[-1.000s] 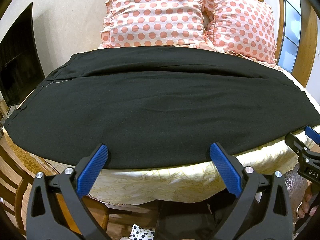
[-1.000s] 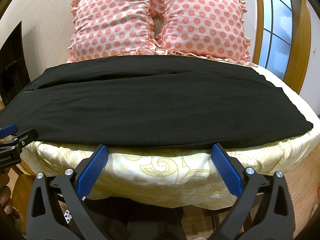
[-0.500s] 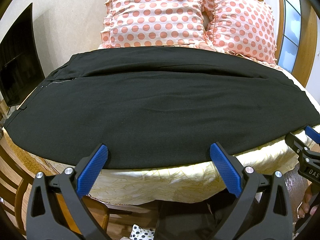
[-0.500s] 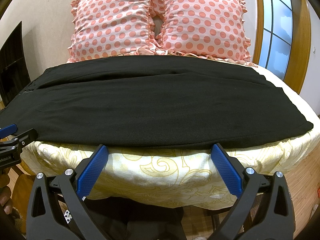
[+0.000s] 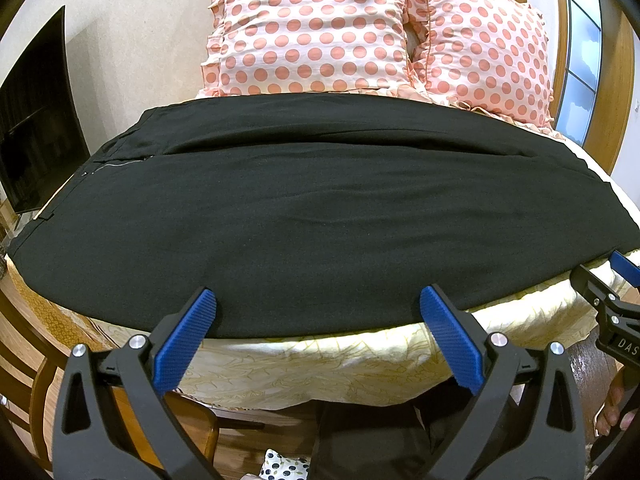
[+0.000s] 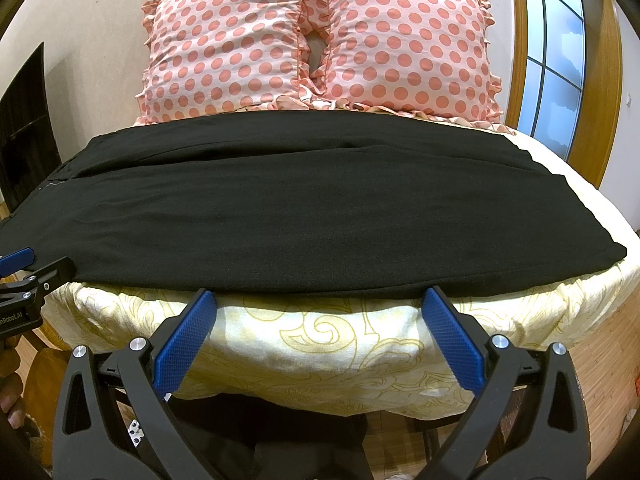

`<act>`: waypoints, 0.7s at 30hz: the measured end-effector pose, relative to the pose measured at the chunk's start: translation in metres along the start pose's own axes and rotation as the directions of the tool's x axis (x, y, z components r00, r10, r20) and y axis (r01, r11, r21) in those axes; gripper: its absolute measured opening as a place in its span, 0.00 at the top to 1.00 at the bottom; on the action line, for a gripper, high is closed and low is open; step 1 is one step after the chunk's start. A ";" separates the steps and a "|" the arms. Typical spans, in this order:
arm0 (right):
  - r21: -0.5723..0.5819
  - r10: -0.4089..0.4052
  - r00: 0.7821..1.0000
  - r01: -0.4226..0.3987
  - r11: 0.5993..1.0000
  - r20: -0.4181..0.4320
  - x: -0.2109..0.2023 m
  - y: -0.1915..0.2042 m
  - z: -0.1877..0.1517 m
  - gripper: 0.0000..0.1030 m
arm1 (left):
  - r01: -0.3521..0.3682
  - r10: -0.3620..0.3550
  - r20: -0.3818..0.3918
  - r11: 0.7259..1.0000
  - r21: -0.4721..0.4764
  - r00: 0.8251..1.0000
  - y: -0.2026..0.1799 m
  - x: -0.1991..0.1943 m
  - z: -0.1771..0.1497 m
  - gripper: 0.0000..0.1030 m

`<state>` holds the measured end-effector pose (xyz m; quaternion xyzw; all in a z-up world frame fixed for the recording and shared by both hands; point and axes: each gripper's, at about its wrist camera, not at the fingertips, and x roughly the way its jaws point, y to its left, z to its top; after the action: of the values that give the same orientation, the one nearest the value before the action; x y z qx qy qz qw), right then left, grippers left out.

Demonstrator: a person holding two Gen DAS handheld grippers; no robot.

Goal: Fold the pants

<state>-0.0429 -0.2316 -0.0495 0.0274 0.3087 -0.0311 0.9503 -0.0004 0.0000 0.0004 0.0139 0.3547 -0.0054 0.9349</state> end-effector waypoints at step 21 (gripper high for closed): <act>-0.010 0.081 0.997 -0.081 0.997 0.016 -0.015 -0.013 0.007 0.01 | 0.002 -0.002 -0.004 1.000 0.001 1.000 0.004 -0.002 0.002 0.02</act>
<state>-0.0523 -0.2447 -0.0358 0.0353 0.2996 0.0088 0.9534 -0.0002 0.0038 0.0036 0.0140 0.3566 -0.0065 0.9341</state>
